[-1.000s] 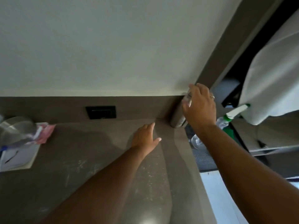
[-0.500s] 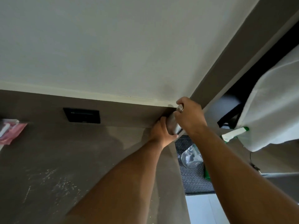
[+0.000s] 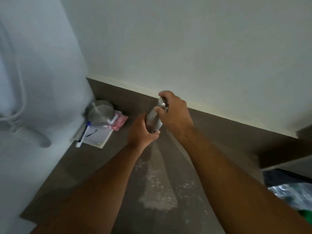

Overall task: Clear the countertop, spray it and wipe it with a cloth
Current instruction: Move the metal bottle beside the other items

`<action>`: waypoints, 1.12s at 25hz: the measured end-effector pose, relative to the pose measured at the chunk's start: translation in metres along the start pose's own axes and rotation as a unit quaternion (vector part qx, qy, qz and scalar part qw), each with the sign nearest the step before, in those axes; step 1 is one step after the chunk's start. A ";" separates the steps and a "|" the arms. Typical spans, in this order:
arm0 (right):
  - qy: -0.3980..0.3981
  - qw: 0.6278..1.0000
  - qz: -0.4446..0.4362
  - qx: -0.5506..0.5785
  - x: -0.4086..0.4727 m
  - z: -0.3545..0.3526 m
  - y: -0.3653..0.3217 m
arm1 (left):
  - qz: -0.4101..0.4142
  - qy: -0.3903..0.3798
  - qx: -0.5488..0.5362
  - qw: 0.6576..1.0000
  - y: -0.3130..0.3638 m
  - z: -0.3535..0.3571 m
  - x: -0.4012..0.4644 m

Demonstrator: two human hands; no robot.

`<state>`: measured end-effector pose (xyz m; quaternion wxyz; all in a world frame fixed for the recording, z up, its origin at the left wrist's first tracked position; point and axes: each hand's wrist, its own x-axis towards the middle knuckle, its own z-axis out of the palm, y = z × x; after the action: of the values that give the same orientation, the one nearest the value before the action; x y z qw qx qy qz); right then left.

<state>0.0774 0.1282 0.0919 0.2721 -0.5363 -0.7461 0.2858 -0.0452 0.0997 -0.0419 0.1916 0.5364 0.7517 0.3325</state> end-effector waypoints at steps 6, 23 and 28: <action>-0.013 0.999 -0.044 -0.029 0.046 0.072 -0.070 | -0.028 0.036 -0.006 0.999 -0.058 -0.057 0.045; -0.030 0.983 -0.077 -0.166 0.070 0.089 -0.079 | -0.063 -0.013 -0.053 0.997 -0.068 -0.059 0.068; -0.009 0.972 -0.061 -0.227 0.042 0.079 -0.054 | -0.085 -0.059 -0.011 0.995 -0.077 -0.068 0.042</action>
<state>-0.0251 0.1431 0.0810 0.1538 -0.5349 -0.8251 0.0969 -0.1557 0.1031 -0.0450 0.2688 0.4868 0.7785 0.2911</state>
